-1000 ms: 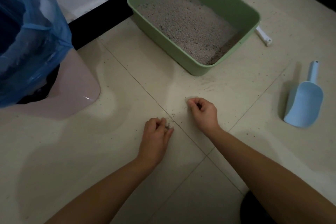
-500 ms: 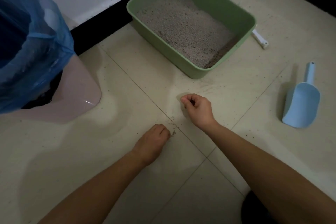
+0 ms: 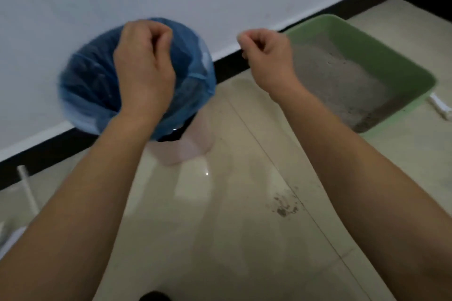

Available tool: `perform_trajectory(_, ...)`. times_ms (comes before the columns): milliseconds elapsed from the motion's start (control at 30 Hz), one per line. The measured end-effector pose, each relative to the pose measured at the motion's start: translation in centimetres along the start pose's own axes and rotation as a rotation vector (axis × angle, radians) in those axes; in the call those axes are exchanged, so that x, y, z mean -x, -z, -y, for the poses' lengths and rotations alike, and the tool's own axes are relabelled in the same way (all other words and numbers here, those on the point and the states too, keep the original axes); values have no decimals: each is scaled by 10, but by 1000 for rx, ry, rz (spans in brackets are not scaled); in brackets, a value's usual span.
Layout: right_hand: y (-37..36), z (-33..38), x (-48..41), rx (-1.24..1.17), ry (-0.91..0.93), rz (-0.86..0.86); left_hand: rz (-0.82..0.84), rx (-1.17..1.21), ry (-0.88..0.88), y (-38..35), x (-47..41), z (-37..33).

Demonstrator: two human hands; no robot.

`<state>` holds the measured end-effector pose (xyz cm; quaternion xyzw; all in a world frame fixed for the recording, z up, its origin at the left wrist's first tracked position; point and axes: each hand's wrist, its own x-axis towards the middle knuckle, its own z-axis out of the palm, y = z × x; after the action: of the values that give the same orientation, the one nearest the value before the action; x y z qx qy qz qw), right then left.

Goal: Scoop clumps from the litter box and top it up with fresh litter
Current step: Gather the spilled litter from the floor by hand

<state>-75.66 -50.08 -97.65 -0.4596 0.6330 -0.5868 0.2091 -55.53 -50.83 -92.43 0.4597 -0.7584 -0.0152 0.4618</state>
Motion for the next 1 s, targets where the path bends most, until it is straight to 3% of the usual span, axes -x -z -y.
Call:
perform_trajectory(67, -37, 30, -8, 0, 112, 101, -5, -100, 100, 27, -15, 28)
perform_trajectory(167, -76, 59, -7, 367, 308, 430, 152, -290, 257, 55, -21, 66)
perform_trajectory(233, -88, 70, -5, 522, 375, 558, 287, -330, 318, 64, -17, 81)
perform_trajectory(367, -88, 79, -5, 376, 318, 472, 266, -228, 424, 68, -7, 85)
perform_trajectory(533, -70, 71, -1, 483, 374, 664, 361, -161, 470, 54, -6, 80)
perform_trajectory(633, -57, 66, 8, 377, 405, 580, 344, -148, 469, 43, -8, 71)
perform_trajectory(767, -46, 55, 7, 588, 426, 589, 402, -280, 362, 29, -7, 61)
perform_trajectory(867, -36, 46, 7, 618, 448, 559, 322, -212, 362, 25, -9, 54)
perform_trajectory(1000, 3, 20, 24, 395, 305, 451, 162, -100, 292, 9, -4, 30)
